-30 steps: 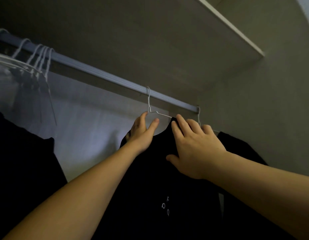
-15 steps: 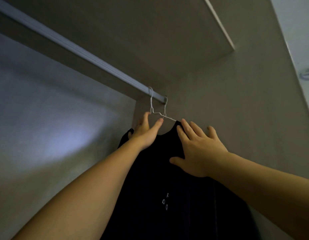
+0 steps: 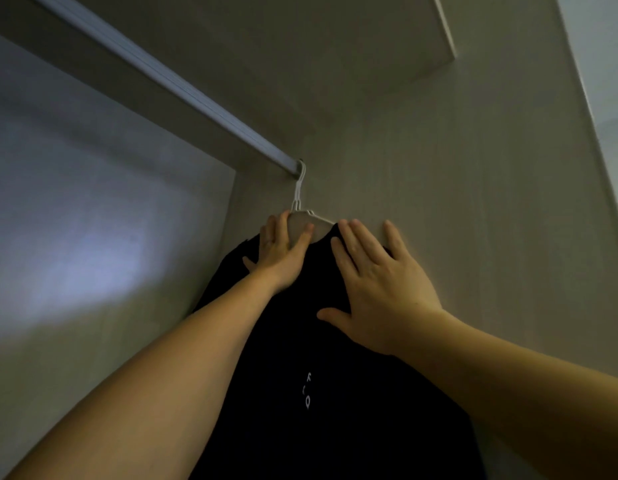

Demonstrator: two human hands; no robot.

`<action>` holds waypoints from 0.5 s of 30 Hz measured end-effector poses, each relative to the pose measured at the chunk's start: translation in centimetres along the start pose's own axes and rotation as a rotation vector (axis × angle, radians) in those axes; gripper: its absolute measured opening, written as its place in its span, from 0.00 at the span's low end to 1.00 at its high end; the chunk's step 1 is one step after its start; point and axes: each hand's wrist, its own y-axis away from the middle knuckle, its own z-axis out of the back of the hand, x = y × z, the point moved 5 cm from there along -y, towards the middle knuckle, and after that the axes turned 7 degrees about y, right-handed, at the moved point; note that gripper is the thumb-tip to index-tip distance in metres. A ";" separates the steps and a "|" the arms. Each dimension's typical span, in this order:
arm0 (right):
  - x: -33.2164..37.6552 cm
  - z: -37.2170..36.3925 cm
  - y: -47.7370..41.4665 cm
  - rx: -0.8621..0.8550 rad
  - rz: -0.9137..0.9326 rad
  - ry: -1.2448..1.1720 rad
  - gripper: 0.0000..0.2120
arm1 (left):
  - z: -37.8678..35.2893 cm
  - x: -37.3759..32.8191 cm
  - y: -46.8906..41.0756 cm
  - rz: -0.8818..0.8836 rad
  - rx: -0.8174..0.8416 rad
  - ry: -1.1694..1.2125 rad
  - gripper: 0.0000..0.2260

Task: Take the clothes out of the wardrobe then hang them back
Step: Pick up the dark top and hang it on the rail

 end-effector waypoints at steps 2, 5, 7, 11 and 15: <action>0.0 0.2 0.0 -0.002 -0.008 -0.006 0.47 | 0.2 -0.1 0.3 0.004 0.017 -0.001 0.29; -0.2 0.3 0.5 0.021 -0.012 -0.036 0.45 | 0.9 -0.3 1.2 0.008 0.034 -0.064 0.30; -0.6 0.6 1.6 0.023 -0.010 -0.062 0.43 | 1.1 -0.6 2.4 -0.040 0.027 -0.144 0.30; -2.1 1.7 6.3 0.034 -0.040 -0.080 0.39 | 0.3 -2.4 7.1 -0.208 0.066 -0.225 0.29; -3.4 3.2 13.6 0.046 -0.081 -0.134 0.37 | -1.7 -5.1 14.2 -0.369 0.106 -0.215 0.32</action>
